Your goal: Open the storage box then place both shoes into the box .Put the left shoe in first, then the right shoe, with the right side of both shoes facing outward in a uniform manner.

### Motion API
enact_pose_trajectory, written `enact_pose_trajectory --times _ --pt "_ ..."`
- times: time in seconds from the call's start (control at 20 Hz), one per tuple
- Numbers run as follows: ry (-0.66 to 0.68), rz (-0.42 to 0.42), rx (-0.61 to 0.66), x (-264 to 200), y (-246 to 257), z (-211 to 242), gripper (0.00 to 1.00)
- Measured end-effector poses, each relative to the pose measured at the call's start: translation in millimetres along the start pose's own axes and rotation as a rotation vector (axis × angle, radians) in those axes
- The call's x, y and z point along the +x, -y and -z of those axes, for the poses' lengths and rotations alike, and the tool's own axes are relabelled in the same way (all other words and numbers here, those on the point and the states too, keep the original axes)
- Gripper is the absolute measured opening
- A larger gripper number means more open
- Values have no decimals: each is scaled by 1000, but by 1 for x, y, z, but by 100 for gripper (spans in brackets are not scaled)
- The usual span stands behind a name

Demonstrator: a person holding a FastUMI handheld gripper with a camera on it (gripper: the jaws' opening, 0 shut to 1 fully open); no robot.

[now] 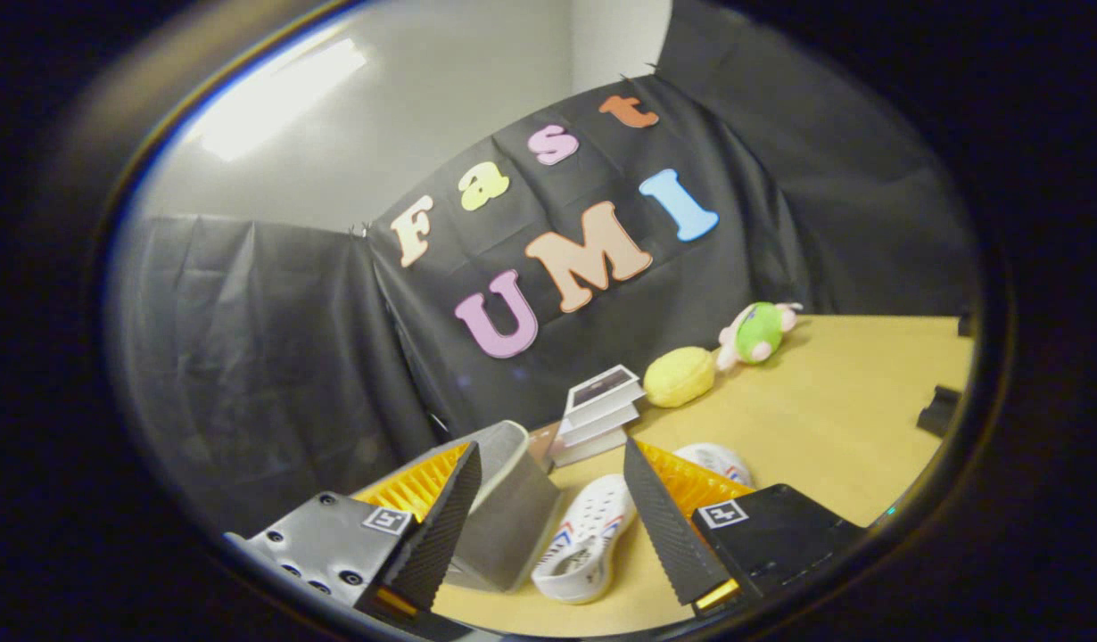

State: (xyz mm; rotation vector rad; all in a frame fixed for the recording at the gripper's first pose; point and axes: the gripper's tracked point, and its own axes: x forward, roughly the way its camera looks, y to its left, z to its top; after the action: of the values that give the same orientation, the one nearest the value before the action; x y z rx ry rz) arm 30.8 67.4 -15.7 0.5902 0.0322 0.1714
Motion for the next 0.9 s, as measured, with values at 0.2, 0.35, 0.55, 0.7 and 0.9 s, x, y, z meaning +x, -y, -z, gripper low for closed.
enact_pose_trajectory --times 0.2,0.35,0.55,0.7,0.9 --pt "-21 -63 219 16 -24 20 100" --pt "-94 -110 363 27 -42 50 100" --pt "-189 -100 471 46 -47 90 100" --pt "-216 -85 527 51 -49 105 98" --pt "-266 -126 599 55 -65 118 92"
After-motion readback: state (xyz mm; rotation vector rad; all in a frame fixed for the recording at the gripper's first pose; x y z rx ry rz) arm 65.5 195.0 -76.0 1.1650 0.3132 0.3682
